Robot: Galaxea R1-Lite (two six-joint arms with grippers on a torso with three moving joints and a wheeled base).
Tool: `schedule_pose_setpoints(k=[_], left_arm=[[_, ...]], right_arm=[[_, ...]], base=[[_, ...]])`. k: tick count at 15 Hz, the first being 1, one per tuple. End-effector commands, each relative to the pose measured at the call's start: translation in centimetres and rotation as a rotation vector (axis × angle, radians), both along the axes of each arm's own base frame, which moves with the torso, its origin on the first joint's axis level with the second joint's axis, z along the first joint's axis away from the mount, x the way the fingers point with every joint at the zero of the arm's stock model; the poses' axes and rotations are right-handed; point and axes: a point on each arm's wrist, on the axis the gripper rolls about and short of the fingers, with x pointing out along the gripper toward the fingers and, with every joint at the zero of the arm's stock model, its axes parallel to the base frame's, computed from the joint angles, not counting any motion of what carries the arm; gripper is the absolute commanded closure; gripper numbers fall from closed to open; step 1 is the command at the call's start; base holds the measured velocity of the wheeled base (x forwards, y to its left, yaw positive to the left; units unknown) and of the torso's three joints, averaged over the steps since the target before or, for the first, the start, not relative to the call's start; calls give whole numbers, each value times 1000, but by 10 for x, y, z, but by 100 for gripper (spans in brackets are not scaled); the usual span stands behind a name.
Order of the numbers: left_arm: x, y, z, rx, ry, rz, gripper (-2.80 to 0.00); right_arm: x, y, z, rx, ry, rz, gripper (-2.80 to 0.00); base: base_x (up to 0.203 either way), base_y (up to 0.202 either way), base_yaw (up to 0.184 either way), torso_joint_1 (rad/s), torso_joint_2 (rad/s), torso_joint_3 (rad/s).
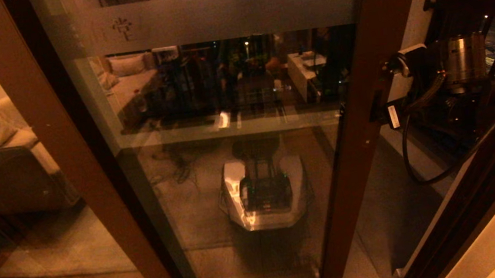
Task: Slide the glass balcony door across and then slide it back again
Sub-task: Close the slid door
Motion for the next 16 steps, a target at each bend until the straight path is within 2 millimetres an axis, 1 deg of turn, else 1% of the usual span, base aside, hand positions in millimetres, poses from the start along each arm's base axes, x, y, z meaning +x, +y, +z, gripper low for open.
schedule_pose_setpoints(k=[1,3,7,11,14,16], left_arm=[[0,0,0,0,2,0,0],[0,0,0,0,2,0,0],[0,0,0,0,2,0,0],[0,0,0,0,2,0,0],[0,0,0,0,2,0,0],[0,0,0,0,2,0,0]], right_arm=[[-4,0,1,0,-1,3,-280],[-5,-1,1,1,-4,3,-280],[-6,-9,-1,4,-3,-9,-280],[-16,-11,-7,6,-2,-5,-280],[-23,-13,-4,8,-18,-8,-280],[-25,-15,-1,10,-27,-13,-280]], base=[[0,0,0,0,0,0],[0,0,0,0,0,0],[0,0,0,0,0,0],[0,0,0,0,0,0],[0,0,0,0,0,0],[0,0,0,0,0,0]])
